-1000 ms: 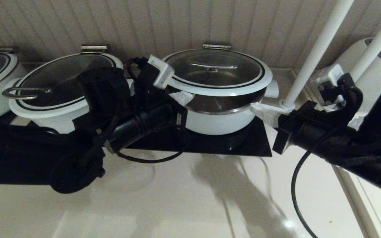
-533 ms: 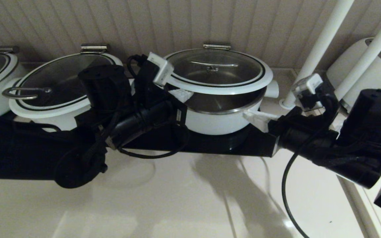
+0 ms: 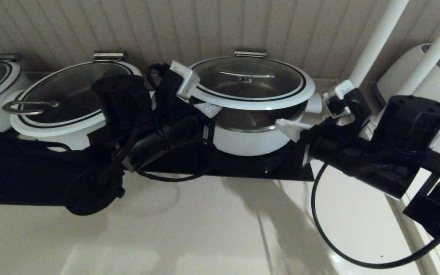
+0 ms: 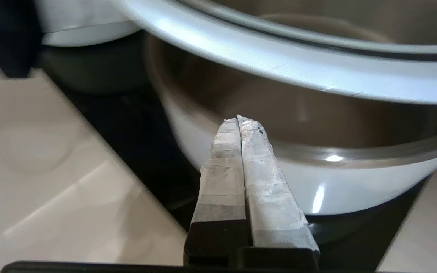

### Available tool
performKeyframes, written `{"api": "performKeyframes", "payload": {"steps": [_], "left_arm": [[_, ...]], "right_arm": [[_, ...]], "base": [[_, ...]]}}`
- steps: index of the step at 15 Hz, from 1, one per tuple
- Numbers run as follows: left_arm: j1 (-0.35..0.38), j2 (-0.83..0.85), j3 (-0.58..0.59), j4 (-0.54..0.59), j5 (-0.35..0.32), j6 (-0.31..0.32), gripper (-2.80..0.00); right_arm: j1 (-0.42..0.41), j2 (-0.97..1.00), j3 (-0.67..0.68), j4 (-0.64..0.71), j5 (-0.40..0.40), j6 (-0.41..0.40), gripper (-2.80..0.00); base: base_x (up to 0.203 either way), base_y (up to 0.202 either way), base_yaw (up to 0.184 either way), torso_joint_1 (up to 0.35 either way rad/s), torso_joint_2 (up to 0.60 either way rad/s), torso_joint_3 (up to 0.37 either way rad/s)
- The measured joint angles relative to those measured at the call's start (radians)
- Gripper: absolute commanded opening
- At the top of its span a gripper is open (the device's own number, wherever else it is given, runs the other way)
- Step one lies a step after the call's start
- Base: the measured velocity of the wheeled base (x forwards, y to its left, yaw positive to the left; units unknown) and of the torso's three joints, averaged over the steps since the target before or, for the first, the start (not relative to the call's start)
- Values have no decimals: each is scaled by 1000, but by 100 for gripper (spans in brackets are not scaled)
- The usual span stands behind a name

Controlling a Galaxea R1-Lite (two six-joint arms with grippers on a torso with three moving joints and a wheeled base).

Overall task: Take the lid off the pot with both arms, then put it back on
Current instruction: Open the pot lid completely

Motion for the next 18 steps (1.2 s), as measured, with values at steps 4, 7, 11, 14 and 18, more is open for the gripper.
{"api": "performKeyframes", "payload": {"steps": [4,7,11,14,18], "left_arm": [[11,8,-15,0,-1,-1,-280],[13,18,-32,0,-1,-1,-280],[17,26,-36,0,-1,-1,-280],[17,30,-36,0,-1,-1,-280],[18,31,-34,-1,-1,-3,-280]], "right_arm": [[-35,47,-44,0,0,-1,-280],[-51,82,-80,-3,0,-2,-280],[-57,113,-122,-6,0,-1,-280],[-60,120,-130,-7,0,-1,-280],[-78,151,-178,-77,-4,-6,-280]], "base": [[0,0,0,0,0,0],[0,0,0,0,0,0],[0,0,0,0,0,0],[0,0,0,0,0,0],[0,0,0,0,0,0]]}}
